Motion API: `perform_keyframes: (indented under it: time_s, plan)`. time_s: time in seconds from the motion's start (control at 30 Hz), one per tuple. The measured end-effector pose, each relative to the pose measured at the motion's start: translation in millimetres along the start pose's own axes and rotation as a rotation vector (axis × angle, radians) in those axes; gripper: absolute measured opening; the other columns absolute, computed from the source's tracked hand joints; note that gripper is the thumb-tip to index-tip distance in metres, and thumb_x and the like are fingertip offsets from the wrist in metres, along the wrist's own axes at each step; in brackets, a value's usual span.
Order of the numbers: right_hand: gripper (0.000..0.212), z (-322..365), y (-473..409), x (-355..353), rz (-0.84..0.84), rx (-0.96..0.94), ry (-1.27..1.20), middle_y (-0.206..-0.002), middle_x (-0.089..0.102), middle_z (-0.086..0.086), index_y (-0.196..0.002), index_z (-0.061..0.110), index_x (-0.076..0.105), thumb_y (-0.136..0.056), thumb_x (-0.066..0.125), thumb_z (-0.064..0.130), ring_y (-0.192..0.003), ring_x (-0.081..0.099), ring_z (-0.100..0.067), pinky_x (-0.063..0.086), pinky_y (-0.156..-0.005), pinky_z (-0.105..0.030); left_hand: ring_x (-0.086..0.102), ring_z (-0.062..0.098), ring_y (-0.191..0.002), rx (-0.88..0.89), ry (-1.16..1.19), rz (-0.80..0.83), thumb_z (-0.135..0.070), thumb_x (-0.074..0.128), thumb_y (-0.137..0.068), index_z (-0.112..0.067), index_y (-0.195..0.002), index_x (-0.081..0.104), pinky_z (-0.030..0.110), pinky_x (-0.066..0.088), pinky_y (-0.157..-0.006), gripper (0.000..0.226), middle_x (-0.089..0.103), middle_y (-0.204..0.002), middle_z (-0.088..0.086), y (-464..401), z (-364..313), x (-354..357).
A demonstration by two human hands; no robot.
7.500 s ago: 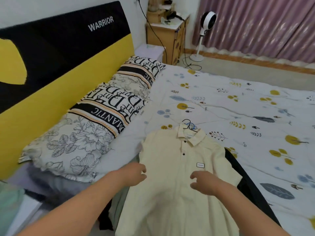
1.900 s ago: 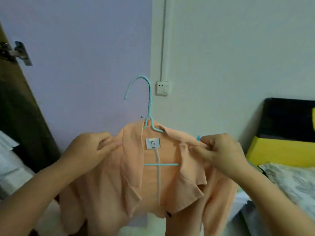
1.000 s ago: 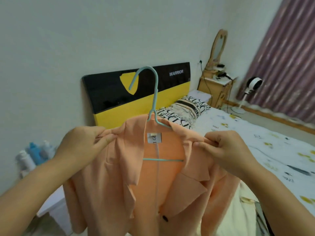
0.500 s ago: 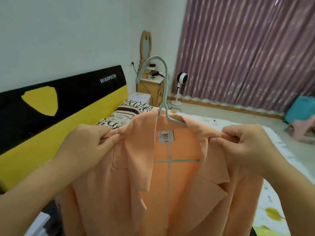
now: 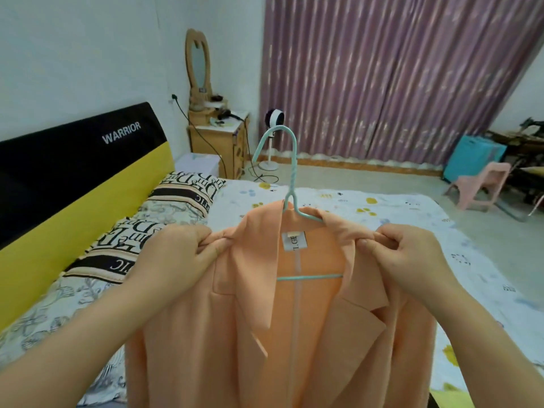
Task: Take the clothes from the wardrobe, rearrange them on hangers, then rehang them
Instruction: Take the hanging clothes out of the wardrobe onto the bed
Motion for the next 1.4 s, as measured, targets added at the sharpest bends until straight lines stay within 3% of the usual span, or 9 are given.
perform_keyframes:
  time_s: [0.27, 0.4, 0.53, 0.63, 0.77, 0.93, 1.07, 1.2, 1.4]
  plan:
    - [0.027, -111, -97, 129, 0.136, 0.136, -0.054, -0.042, 0.041, 0.003, -0.054, 0.041, 0.051, -0.075, 0.066, 0.045, -0.055, 0.042, -0.019, 0.031, -0.060, -0.034, 0.052, 0.025, -0.072, -0.235, -0.017, 0.123, -0.048, 0.056, -0.085, -0.019, -0.062, 0.044, 0.032, 0.032, -0.060, 0.039, 0.049, -0.062, -0.004, -87, 40, 139]
    - [0.024, -165, -137, 206, 0.209, 0.234, -0.032, -0.050, 0.049, 0.005, -0.059, 0.041, 0.051, -0.064, 0.050, 0.065, -0.064, 0.052, -0.021, 0.028, -0.053, -0.031, 0.056, 0.023, -0.101, -0.293, -0.094, 0.137, -0.040, 0.053, -0.089, -0.020, -0.101, 0.058, 0.034, 0.041, -0.079, 0.024, 0.062, -0.104, 0.001, -113, 60, 214]
    - [0.047, -219, -166, 287, 0.329, 0.353, -0.014, -0.059, 0.055, 0.006, -0.058, 0.027, 0.054, -0.058, 0.042, 0.072, -0.070, 0.054, -0.024, 0.028, -0.053, -0.029, 0.041, 0.026, -0.129, -0.262, -0.247, 0.232, -0.027, 0.058, -0.083, -0.019, -0.135, 0.042, 0.039, 0.034, -0.102, 0.055, 0.037, -0.146, 0.008, -115, 76, 297]
    - [0.050, -249, -176, 348, 0.430, 0.396, 0.011, -0.059, 0.054, 0.005, -0.054, 0.018, 0.049, -0.070, 0.050, 0.065, -0.068, 0.054, -0.022, 0.022, -0.051, -0.028, 0.015, 0.019, -0.142, -0.299, -0.262, 0.550, -0.024, 0.044, -0.089, -0.025, -0.147, 0.016, 0.035, 0.015, -0.112, 0.064, 0.012, -0.156, 0.003, -91, 89, 372]
    - [0.044, -285, -177, 426, 0.531, 0.392, 0.167, -0.071, 0.060, 0.003, -0.061, 0.017, 0.051, -0.083, 0.052, 0.055, -0.078, 0.056, -0.020, 0.026, -0.066, -0.031, -0.008, 0.021, -0.145, -0.354, -0.250, 0.845, -0.029, 0.043, -0.091, -0.021, -0.149, 0.000, 0.042, 0.003, -0.116, 0.073, -0.008, -0.158, -0.002, -53, 113, 461]
    - [0.030, -318, -156, 495, 0.616, 0.346, 0.337, -0.112, 0.062, -0.009, -0.104, 0.014, 0.063, -0.094, 0.046, 0.037, -0.112, 0.050, -0.029, 0.034, -0.092, -0.038, -0.013, 0.031, -0.144, -0.396, -0.224, 1.058, -0.040, 0.033, -0.096, -0.021, -0.148, -0.010, 0.049, -0.002, -0.115, 0.070, -0.016, -0.157, 0.001, -15, 143, 536]
    - [0.046, -324, -104, 523, 0.649, 0.360, 0.319, -0.148, 0.025, -0.015, -0.135, 0.017, 0.037, -0.093, 0.047, 0.032, -0.139, 0.019, -0.029, 0.021, -0.110, -0.047, -0.018, 0.030, -0.143, -0.417, -0.222, 1.105, -0.047, 0.024, -0.097, -0.021, -0.148, -0.011, 0.048, -0.007, -0.115, 0.067, -0.020, -0.156, 0.000, 10, 162, 572]
    - [0.066, -311, -29, 535, 0.808, 0.313, 0.400, -0.156, -0.006, -0.012, -0.148, 0.026, 0.005, -0.093, 0.037, 0.047, -0.144, -0.009, -0.033, 0.003, -0.111, -0.061, -0.020, 0.030, -0.142, -0.436, -0.240, 1.051, -0.049, 0.023, -0.097, -0.023, -0.148, -0.012, 0.048, -0.009, -0.115, 0.067, -0.022, -0.155, -0.001, 24, 169, 591]
    - [0.072, -329, -33, 545, 0.998, 0.285, 0.328, -0.158, 0.000, -0.009, -0.150, 0.029, -0.002, -0.093, 0.033, 0.056, -0.143, -0.017, -0.032, 0.010, -0.114, -0.058, -0.018, 0.029, -0.143, -0.443, -0.206, 1.129, -0.048, 0.027, -0.096, -0.026, -0.148, -0.010, 0.046, -0.005, -0.116, 0.068, -0.022, -0.155, -0.003, 17, 173, 594]
Point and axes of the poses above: each hand's wrist, its own y-axis away from the middle knuckle, its own x-axis out of the palm, z = x × y, the point moved 2 cm from there along -y, towards the middle knuckle
